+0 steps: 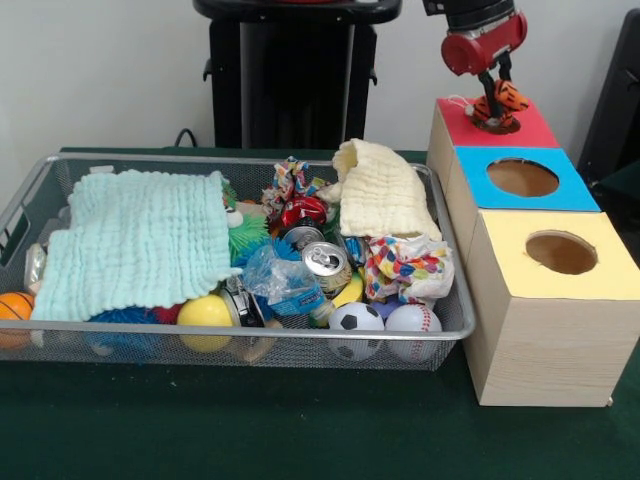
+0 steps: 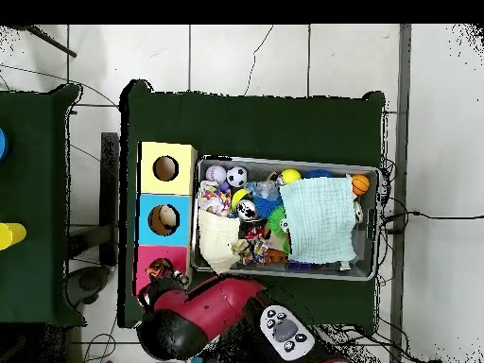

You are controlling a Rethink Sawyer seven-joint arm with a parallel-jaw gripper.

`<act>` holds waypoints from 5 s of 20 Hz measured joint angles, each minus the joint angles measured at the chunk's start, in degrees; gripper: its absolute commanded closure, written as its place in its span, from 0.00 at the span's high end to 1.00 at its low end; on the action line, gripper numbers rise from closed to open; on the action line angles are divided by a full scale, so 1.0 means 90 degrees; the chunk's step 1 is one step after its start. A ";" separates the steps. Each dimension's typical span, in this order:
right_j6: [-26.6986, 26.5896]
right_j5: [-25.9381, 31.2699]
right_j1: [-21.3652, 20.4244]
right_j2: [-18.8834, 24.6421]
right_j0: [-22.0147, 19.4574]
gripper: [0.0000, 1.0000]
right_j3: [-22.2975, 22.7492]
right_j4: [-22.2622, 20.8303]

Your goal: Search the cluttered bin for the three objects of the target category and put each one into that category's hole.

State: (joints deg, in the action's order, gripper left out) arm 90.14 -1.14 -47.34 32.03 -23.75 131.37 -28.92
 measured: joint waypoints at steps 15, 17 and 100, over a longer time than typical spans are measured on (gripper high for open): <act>0.0000 -0.0017 0.0168 -0.0085 -0.0170 0.00 -0.0178 -0.0007; 0.0000 -0.0031 0.0201 -0.0067 -0.0208 0.00 -0.0179 -0.0007; 0.0000 0.1873 -0.0740 -0.1447 0.1183 1.00 -0.0980 0.1268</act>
State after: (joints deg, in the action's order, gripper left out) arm 90.14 15.71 -54.00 19.01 -13.10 122.55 -17.51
